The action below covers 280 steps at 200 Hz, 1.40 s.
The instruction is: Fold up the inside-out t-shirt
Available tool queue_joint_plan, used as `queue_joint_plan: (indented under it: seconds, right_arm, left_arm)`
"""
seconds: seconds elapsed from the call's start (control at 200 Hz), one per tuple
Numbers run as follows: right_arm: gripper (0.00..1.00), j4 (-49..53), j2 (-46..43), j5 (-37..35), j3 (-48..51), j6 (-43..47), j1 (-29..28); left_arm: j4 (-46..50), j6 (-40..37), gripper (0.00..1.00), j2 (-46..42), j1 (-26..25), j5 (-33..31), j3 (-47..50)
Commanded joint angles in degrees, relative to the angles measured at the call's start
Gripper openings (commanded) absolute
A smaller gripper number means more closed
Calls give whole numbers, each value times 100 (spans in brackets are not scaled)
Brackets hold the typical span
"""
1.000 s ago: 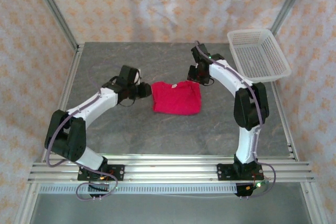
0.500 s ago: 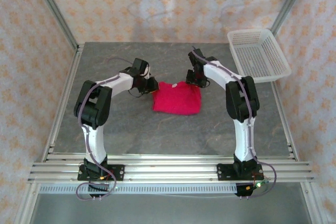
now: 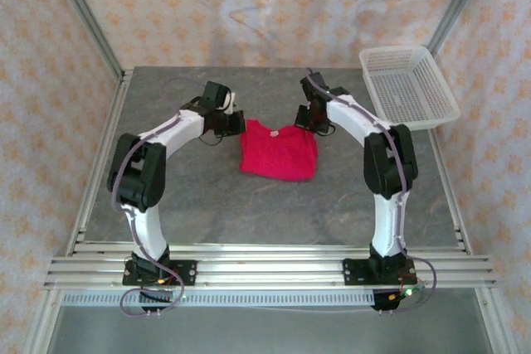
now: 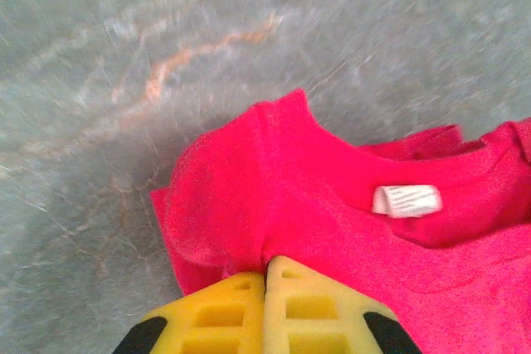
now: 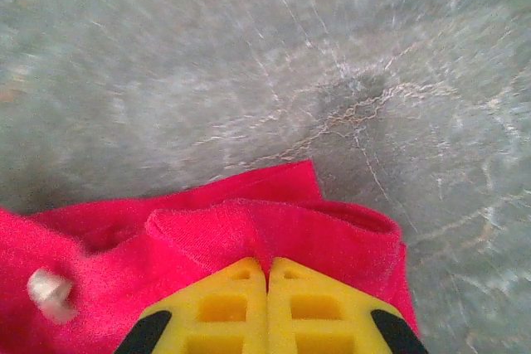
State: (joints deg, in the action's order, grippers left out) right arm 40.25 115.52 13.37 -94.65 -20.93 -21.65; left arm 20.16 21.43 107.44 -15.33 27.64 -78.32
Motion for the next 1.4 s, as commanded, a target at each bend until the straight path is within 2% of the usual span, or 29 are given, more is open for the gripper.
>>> queue_joint_plan:
  seconds: [0.0, 0.225, 0.505, 0.52, 0.58, 0.641, 0.661, 0.681, 0.721, 0.776, 0.826, 0.891, 0.966, 1.056, 1.186, 1.396]
  right_arm:
    - [2, -123, -576, -136, 192, -121, 18]
    - [2, -95, -326, -180, 198, -201, 20]
    - [3, -365, 253, -442, 176, -189, 37]
    - [4, -362, 308, -428, 128, -177, 42]
    - [11, -157, 483, -354, -134, -176, 38]
    - [31, 38, 489, -249, -306, -238, 22]
    - [37, 78, 435, -238, -316, -279, 13]
    - [42, 112, 374, -244, -298, -325, -1]
    - [50, 192, 188, -321, -226, -459, -30]
    - [53, 241, -148, -496, -18, -698, -87]
    - [53, 147, -528, -631, 280, -994, -156]
    - [50, -298, -1014, -549, 853, -1449, -244]
    - [38, -1013, -1458, -261, 1510, -2096, -295]
    - [30, -2060, -1693, 326, 2122, -2850, -296]
    - [27, -3212, -1362, 1076, 2541, -3676, -302]
    - [27, -3573, -554, 1113, 3151, -4234, -239]
  left_arm:
    - [-123, -241, 0, -406, 118, -312, 247]
    - [-293, -157, 0, -127, 147, -270, 217]
    - [-215, -346, 0, 609, 186, -684, -255]
    - [-210, -346, 2, 642, 189, -681, -277]
    - [-138, -341, 14, 703, 210, -662, -374]
    - [-96, -297, 25, 560, 207, -639, -382]
    - [-92, -267, 37, 468, 204, -650, -357]
    - [-72, -240, 43, 364, 197, -677, -331]
    - [32, -173, 45, 77, 170, -817, -283]
    - [212, -76, 45, -358, 82, -1106, -210]
    - [255, 122, 43, -759, -55, -1356, -40]
    - [-92, 556, 41, -1239, -243, -1313, 375]
    - [-768, 1263, 41, -1490, -450, -904, 831]
    - [-1748, 2042, 39, -1362, -659, -383, 1230]
    - [-2443, 2615, 37, -694, -770, -10, 1309]
    - [-2273, 2641, 38, -150, -317, -179, 1846]
